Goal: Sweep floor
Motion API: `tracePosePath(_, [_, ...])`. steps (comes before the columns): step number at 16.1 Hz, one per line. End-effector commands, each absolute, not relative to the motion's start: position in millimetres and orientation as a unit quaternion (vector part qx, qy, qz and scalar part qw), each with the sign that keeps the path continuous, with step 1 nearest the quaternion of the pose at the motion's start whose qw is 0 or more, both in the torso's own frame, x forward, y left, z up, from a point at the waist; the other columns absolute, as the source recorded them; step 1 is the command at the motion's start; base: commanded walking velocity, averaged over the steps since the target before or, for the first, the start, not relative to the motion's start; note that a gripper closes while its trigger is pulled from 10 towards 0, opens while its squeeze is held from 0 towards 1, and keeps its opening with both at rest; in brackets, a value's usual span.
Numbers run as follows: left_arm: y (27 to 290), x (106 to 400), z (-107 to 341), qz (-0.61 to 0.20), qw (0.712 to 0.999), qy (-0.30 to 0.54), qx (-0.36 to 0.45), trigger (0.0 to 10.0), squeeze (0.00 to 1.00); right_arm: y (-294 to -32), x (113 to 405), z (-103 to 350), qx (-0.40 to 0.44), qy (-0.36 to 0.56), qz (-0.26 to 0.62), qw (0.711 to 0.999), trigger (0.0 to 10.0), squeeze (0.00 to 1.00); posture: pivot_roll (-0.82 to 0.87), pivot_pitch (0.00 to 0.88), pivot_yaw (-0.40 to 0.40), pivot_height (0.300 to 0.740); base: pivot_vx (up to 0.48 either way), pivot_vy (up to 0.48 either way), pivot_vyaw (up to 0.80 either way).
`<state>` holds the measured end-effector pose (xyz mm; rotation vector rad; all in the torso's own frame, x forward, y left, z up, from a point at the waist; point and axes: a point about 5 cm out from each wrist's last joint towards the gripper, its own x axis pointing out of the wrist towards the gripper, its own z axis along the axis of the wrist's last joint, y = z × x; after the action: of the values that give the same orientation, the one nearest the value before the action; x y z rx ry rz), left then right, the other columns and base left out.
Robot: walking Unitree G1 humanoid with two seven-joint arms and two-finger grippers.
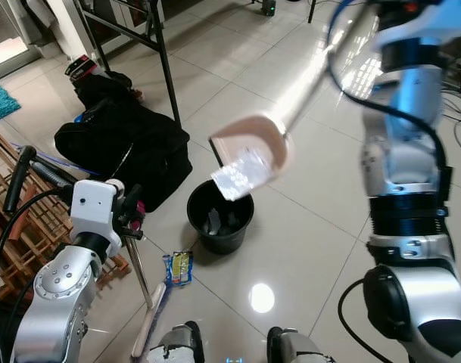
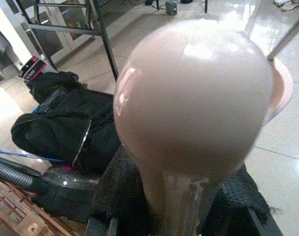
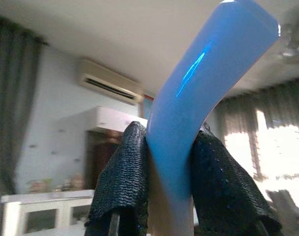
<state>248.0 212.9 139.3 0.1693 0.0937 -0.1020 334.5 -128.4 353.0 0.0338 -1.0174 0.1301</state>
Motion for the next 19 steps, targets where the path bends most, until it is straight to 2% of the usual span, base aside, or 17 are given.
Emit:
tracePosePath(1, [215.2, 249.1, 142.4, -0.041, 0.994, 0.036, 0.09, 10.0, 0.0, -118.6, 323.0, 367.0, 0.009, -0.528, 0.087, 0.844, 10.0, 0.0, 0.03, 0.168, 0.002, 0.74, 0.0, 0.0, 0.0])
tracePosePath(2, [215.2, 250.0, 142.3, -0.039, 0.995, 0.034, 0.09, 10.0, 0.0, -101.4, 318.2, 362.5, -0.003, -0.532, 0.125, 0.837, 10.0, 0.0, 0.03, 0.165, 0.001, 0.74, 0.0, 0.0, 0.0])
tracePosePath(5, [214.8, 251.3, 142.5, -0.037, 0.995, 0.029, 0.088, 10.0, 0.0, -79.0, 309.2, 353.2, -0.015, -0.54, 0.172, 0.824, 10.0, 0.0, 0.03, 0.15, -0.004, 0.74, 0.0, 0.0, 0.0])
tracePosePath(10, [215.4, 254.6, 144.5, -0.033, 0.995, 0.019, 0.089, 10.0, 0.0, -42.2, 288.9, 336.6, -0.052, -0.566, 0.25, 0.784, 10.0, 0.0, 0.03, 0.126, -0.008, 0.74, 0.0, 0.0, 0.0])
tracePosePath(17, [215.9, 256.8, 145.9, -0.027, 0.995, 0.012, 0.092, 10.0, 0.0, -24.5, 273.2, 319.4, -0.108, -0.6, 0.265, 0.747, 10.0, 0.0, 0.04, 0.122, -0.012, 0.74, 0.0, 0.0, 0.0])
tracePosePath(19, [215.7, 257.2, 146.0, -0.026, 0.995, 0.011, 0.092, 10.0, 0.0, -24.3, 276.1, 320.7, -0.117, -0.603, 0.255, 0.747, 10.0, 0.0, 0.04, 0.123, -0.012, 0.74, 0.0, 0.0, 0.0])
